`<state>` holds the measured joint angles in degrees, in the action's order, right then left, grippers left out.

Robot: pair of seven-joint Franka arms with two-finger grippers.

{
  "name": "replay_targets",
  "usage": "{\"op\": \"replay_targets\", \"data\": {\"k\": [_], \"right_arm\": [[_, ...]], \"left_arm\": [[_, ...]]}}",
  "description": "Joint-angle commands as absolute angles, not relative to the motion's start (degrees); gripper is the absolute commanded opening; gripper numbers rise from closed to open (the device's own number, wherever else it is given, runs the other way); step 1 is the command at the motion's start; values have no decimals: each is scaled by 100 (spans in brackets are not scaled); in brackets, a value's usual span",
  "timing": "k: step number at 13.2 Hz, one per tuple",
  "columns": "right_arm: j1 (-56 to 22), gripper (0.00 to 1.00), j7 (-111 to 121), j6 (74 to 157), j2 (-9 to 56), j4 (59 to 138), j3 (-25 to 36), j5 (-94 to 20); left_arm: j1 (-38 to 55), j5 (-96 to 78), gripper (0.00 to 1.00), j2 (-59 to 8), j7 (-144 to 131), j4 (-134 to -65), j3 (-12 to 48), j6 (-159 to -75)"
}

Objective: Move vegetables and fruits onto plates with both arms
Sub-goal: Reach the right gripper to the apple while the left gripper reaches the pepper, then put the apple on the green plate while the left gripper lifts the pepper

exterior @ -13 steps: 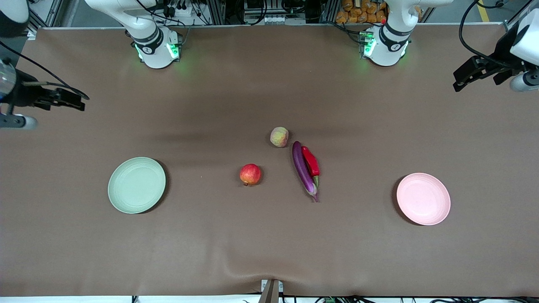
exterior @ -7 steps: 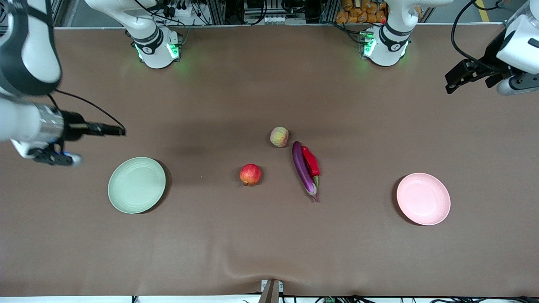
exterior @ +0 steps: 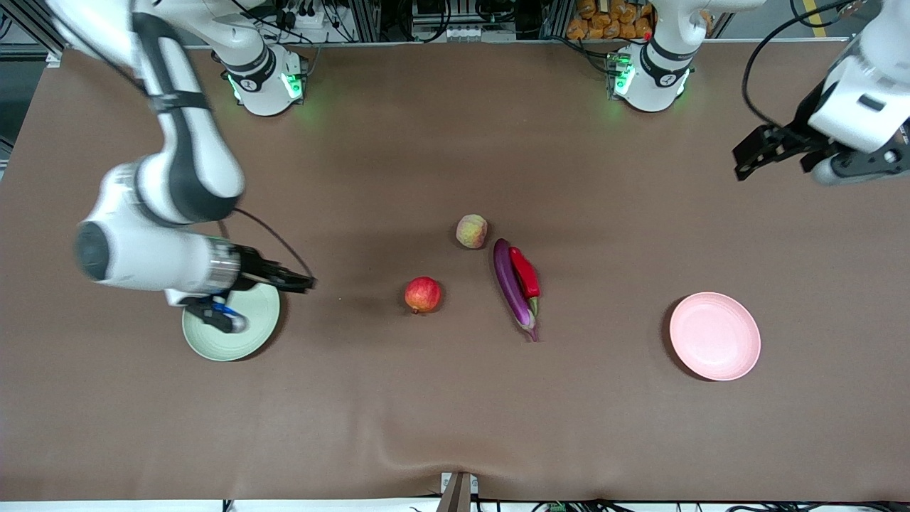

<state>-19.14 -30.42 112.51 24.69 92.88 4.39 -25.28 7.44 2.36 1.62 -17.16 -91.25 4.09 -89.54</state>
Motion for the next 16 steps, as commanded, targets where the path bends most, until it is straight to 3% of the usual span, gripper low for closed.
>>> {"op": "replay_targets", "data": {"k": [1,4,7,13,15,16], "right_arm": [[-2669,100,-4013,12309,3012,9220,492,-2610],[-3408,100,-5034,13514,3707,9158,492,-2549],[-3638,100,-5019,14280,4121,9141,492,-2505],[-3893,100,-5036,14678,4333,9211,501,-2241],[-3885,63,-5036,14660,4324,9246,501,-2241],[-3885,53,-5036,14643,4316,9263,501,-2241]], "left_arm": [[756,176,100,-323,-2273,-9097,737,-9306],[799,237,100,-1034,-3476,-9097,1246,-9999],[1395,578,100,-1930,-5066,-9079,1345,-11045],[2214,1301,100,-3479,-7528,-9088,1336,-12513],[2241,1563,100,-3769,-7962,-9114,1345,-12805],[2311,1660,100,-3875,-8032,-9149,1345,-12832]]}}
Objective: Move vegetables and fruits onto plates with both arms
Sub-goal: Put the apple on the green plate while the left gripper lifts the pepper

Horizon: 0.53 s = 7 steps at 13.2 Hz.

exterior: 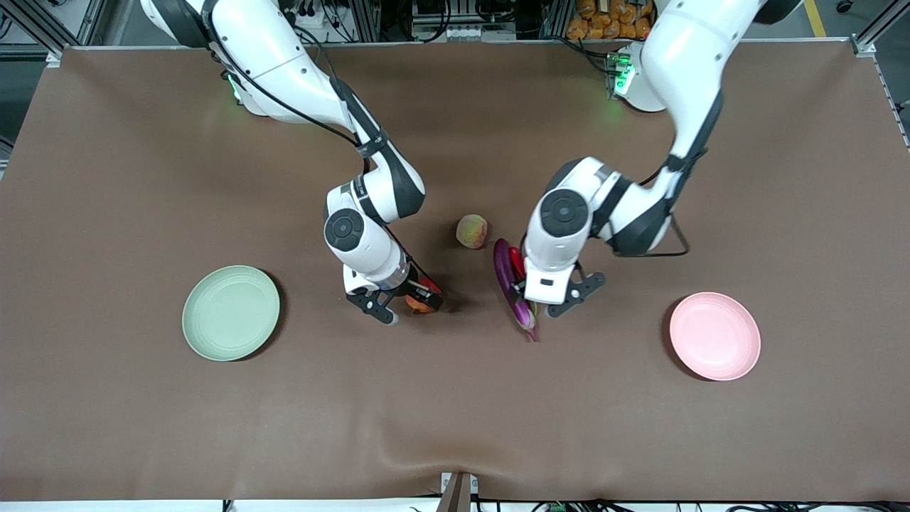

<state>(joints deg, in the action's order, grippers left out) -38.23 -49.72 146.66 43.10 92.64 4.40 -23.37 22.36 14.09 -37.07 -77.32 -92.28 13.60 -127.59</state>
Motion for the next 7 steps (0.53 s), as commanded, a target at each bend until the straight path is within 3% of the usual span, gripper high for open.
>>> {"op": "replay_targets", "data": {"k": [1,3,7], "right_arm": [[-3841,48,-5019,14599,4272,9281,501,-2241],[-3745,48,-4983,14311,4053,9334,527,-2241],[-2824,50,-4284,12538,3157,9308,527,-2241]], "left_arm": [[2312,1731,100,-3867,-8042,-9280,1345,-12832],[2285,1836,97,-3823,-8042,-9465,1345,-12841],[2268,1863,76,-3867,-7937,-9658,1354,-12850]]}}
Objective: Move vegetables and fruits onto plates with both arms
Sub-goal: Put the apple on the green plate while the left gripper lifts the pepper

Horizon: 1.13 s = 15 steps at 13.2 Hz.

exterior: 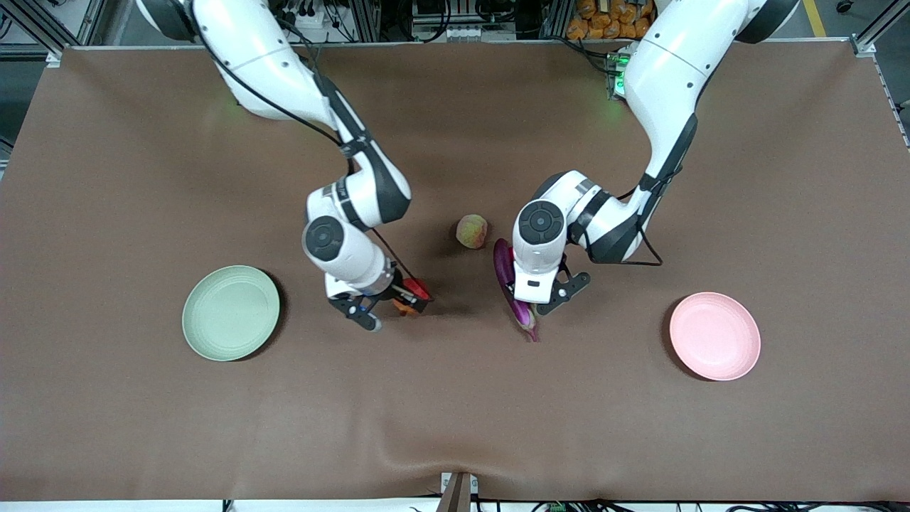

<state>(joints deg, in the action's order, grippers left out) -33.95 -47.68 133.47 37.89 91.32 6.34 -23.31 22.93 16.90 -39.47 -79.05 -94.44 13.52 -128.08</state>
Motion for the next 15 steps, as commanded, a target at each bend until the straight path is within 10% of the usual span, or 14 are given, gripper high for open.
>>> {"op": "replay_targets", "data": {"k": [1,4,8,11,13,15], "right_arm": [[-2456,51,-3776,12063,3033,9299,527,-2241],[-1339,51,-1861,11226,2971,9281,519,-2241],[-301,54,180,11206,3268,9273,527,-2006],[52,63,966,11390,3542,9184,519,-1635],[44,100,949,11347,3560,9193,519,-1635],[-61,100,835,11225,3516,9211,501,-1652]], "left_arm": [[2250,1872,73,-3858,-7893,-9729,1354,-12858],[2276,1881,57,-3876,-7884,-9782,1354,-12902],[2294,1881,0,-3893,-7884,-9756,1362,-13051],[2189,1898,0,-3675,-7255,-9773,1345,-12903],[1873,1881,0,-3202,-6569,-9756,1362,-12465],[1479,1819,0,-2867,-5603,-9791,1362,-12043]]}}
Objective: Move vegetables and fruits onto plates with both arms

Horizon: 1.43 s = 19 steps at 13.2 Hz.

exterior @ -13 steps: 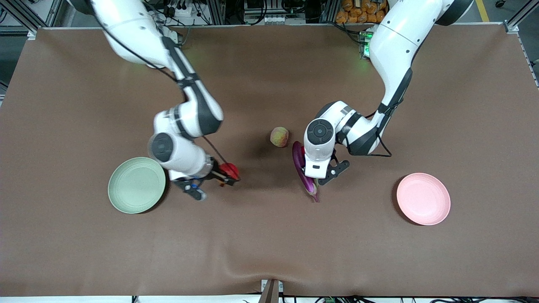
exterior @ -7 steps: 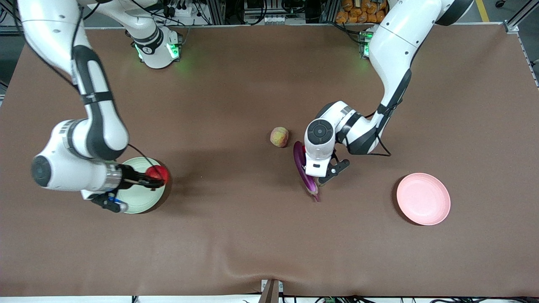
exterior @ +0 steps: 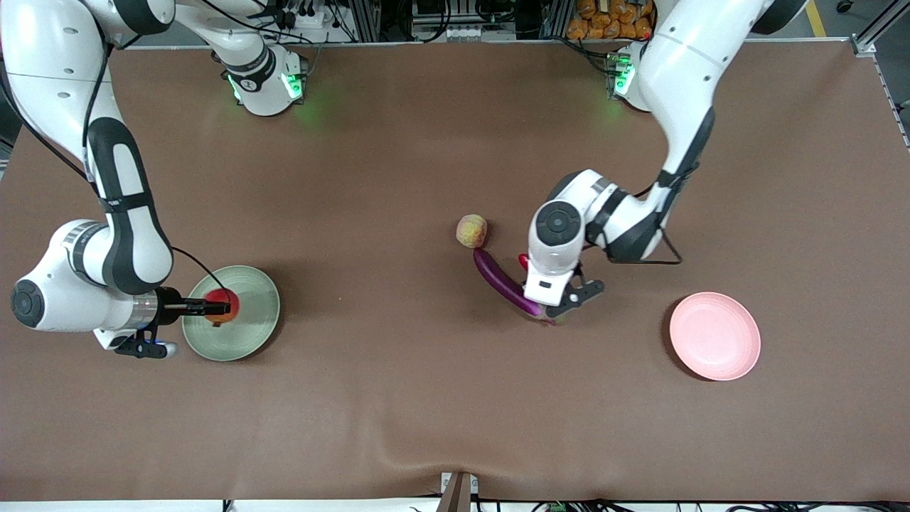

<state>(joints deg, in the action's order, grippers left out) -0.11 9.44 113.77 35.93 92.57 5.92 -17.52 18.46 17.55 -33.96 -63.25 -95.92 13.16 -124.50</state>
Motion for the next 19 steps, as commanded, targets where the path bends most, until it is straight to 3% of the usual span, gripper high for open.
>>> {"op": "replay_targets", "data": {"k": [1,7,12,19], "right_arm": [[-183,100,609,11015,3481,9185,484,-1696],[-1948,100,-2921,10854,3155,9194,483,-1714],[-3504,100,-5953,11652,3391,8896,483,-1696],[-4947,100,-7603,13174,3955,8640,483,-1644]], "left_arm": [[1233,1819,0,-2822,-5146,-9817,1354,-11928],[-631,1872,0,-2952,-2429,-9642,1362,-12417],[-1106,1881,0,-3910,-1409,-8852,1309,-12972],[-1292,1854,0,-4385,-791,-8473,1292,-13298]]}}
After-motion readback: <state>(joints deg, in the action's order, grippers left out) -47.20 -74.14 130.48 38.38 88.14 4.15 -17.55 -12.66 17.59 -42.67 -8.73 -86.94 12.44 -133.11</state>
